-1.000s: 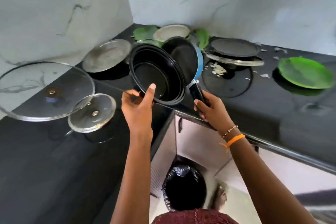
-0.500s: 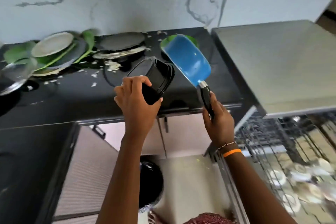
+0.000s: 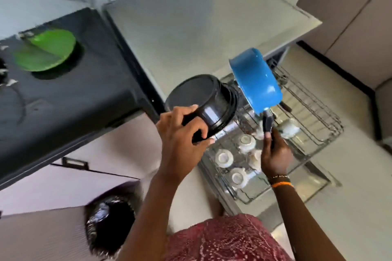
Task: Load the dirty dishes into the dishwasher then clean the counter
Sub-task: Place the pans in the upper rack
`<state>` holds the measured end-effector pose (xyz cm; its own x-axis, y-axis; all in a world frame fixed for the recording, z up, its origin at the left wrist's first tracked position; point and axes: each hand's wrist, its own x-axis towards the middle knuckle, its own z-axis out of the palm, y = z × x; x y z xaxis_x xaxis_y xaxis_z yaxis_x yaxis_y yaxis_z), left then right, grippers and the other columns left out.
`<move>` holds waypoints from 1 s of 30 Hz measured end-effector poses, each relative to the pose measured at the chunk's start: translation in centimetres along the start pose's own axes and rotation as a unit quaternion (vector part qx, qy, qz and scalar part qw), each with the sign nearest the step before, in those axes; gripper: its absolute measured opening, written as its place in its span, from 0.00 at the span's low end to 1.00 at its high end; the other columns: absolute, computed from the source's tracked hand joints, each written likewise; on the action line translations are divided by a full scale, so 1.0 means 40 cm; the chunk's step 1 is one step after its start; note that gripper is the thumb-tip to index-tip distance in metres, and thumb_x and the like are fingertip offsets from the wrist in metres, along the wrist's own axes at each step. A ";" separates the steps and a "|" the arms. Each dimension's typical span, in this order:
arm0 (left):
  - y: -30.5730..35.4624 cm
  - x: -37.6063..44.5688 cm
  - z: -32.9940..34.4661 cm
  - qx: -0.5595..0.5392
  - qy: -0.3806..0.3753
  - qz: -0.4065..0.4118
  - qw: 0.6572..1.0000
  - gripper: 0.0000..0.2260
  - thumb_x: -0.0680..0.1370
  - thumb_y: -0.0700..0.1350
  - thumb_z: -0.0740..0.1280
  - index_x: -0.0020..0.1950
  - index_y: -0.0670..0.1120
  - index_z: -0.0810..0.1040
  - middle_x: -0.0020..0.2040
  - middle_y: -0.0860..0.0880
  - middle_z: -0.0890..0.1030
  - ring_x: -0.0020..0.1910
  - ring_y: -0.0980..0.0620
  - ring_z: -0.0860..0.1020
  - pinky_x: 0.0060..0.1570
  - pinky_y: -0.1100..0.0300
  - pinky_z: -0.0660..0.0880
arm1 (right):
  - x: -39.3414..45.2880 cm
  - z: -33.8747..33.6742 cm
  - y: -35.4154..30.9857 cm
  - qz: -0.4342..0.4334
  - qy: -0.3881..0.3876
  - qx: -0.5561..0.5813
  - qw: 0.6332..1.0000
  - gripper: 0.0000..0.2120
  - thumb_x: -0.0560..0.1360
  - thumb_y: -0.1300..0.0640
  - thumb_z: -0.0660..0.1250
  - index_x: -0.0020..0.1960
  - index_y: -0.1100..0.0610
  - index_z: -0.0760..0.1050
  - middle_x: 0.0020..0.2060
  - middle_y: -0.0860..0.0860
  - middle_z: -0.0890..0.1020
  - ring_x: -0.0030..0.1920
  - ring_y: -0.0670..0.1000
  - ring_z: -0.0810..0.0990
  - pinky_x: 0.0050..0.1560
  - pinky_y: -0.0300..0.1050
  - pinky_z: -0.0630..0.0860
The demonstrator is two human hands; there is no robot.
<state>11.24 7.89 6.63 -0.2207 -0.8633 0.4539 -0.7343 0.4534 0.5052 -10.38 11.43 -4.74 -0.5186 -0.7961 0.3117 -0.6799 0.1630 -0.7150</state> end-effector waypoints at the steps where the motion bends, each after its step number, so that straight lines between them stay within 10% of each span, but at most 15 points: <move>1: 0.016 0.000 0.026 0.008 -0.018 0.003 1.000 0.18 0.58 0.48 0.78 0.37 0.52 0.70 0.58 0.57 0.70 0.54 0.50 0.68 0.52 0.61 0.57 | -0.005 -0.014 0.039 0.017 0.002 -0.008 1.000 0.33 0.78 0.37 0.45 0.61 0.60 0.76 0.39 0.64 0.83 0.35 0.64 0.80 0.32 0.50 0.74; 16: -0.005 -0.126 0.254 0.071 -0.217 -0.065 0.971 0.12 0.64 0.38 0.73 0.33 0.52 0.72 0.54 0.50 0.74 0.50 0.48 0.66 0.46 0.55 0.60 | -0.048 0.013 0.266 0.094 -0.149 -0.144 0.974 0.27 0.74 0.40 0.52 0.64 0.54 0.72 0.50 0.56 0.80 0.46 0.62 0.80 0.38 0.51 0.76; 30: -0.149 -0.130 0.302 0.124 -0.106 -0.087 0.983 0.07 0.68 0.39 0.63 0.32 0.49 0.75 0.61 0.52 0.68 0.57 0.47 0.66 0.53 0.59 0.58 | 0.106 0.450 0.164 0.005 -0.377 -0.126 0.918 0.18 0.78 0.59 0.56 0.67 0.61 0.64 0.60 0.62 0.70 0.54 0.66 0.76 0.48 0.59 0.72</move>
<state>9.02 7.00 -7.61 -0.1877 -0.9618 0.1993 -0.9009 0.2495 0.3552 -7.73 -1.37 -19.36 -0.0843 -0.9553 -0.2833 -0.8247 0.2264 -0.5182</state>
